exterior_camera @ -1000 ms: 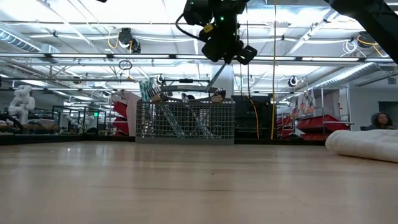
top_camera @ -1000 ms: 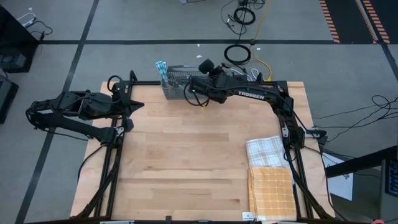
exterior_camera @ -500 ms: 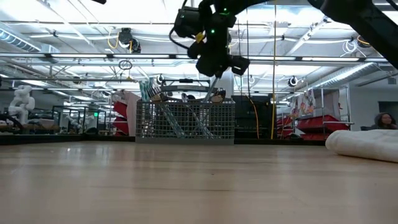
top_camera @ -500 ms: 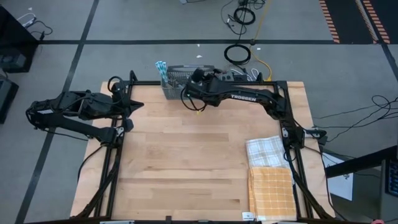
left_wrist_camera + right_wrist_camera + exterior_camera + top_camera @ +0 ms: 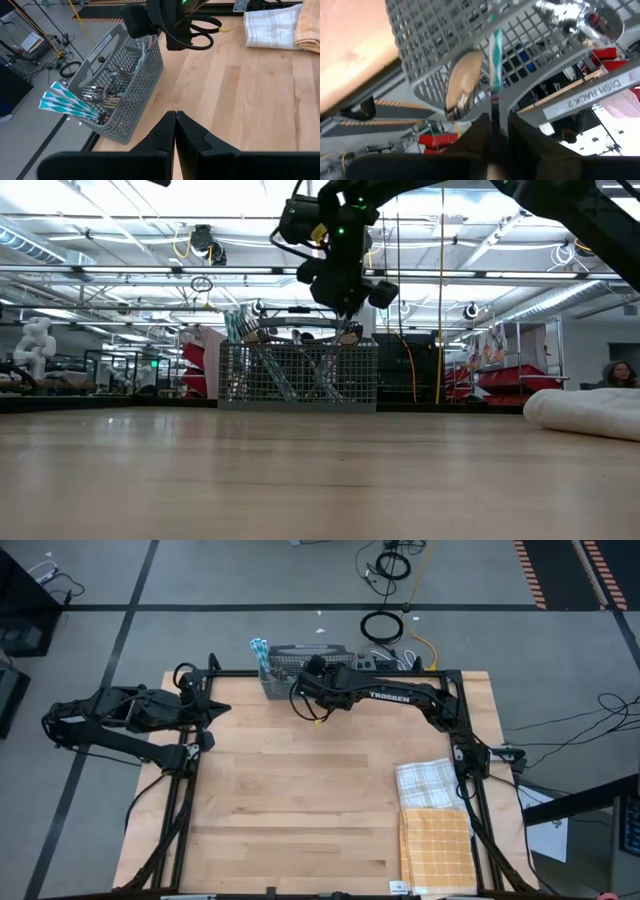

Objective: Sort silverware
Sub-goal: Put the spoon into the middle right section of the utensil holder, then return to Home Position

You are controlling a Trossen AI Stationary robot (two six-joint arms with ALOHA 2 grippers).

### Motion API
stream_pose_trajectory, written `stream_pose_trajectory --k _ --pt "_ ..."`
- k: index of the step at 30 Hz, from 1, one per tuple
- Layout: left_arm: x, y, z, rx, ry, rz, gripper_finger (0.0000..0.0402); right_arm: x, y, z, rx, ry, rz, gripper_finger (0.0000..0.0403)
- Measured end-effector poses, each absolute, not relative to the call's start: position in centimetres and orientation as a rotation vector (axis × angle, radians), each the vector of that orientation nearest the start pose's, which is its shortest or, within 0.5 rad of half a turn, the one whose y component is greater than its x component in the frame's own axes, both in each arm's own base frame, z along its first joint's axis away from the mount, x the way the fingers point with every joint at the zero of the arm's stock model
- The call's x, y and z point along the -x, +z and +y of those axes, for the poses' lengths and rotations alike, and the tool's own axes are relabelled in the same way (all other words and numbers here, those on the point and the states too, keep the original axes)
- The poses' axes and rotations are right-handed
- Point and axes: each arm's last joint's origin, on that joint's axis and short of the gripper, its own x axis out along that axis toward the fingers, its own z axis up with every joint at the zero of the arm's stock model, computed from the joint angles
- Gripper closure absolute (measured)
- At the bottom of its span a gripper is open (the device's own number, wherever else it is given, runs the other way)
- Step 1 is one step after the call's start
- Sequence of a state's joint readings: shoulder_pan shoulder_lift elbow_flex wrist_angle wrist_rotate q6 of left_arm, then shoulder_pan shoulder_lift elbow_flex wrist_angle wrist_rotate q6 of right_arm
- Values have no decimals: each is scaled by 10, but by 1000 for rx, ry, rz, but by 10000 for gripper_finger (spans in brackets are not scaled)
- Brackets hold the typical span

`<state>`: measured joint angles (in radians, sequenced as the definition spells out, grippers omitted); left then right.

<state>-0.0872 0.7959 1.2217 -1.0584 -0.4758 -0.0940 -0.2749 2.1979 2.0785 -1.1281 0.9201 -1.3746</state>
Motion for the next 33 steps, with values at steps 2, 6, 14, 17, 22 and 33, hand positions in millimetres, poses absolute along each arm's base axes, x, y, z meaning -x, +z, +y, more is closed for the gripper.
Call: stream_pose_trajectory --k 2,6,14,17,22,33 --pt "-110 393 4 -90 403 593 385 -430 267 -145 1434 1 1804 329" --pt "-110 393 4 -90 403 593 384 -431 268 -148 1425 -36 1788 298" --pt "-110 393 4 -90 403 593 385 -439 283 -163 1321 -570 1700 265" --pt "-110 393 4 -89 403 590 385 -439 301 -164 1272 -779 1618 264" --pt "-113 401 4 -62 405 494 385 -422 357 -133 976 -869 1225 270" --pt "-53 433 2 -150 139 111 385 -290 429 -57 20 -245 778 273"
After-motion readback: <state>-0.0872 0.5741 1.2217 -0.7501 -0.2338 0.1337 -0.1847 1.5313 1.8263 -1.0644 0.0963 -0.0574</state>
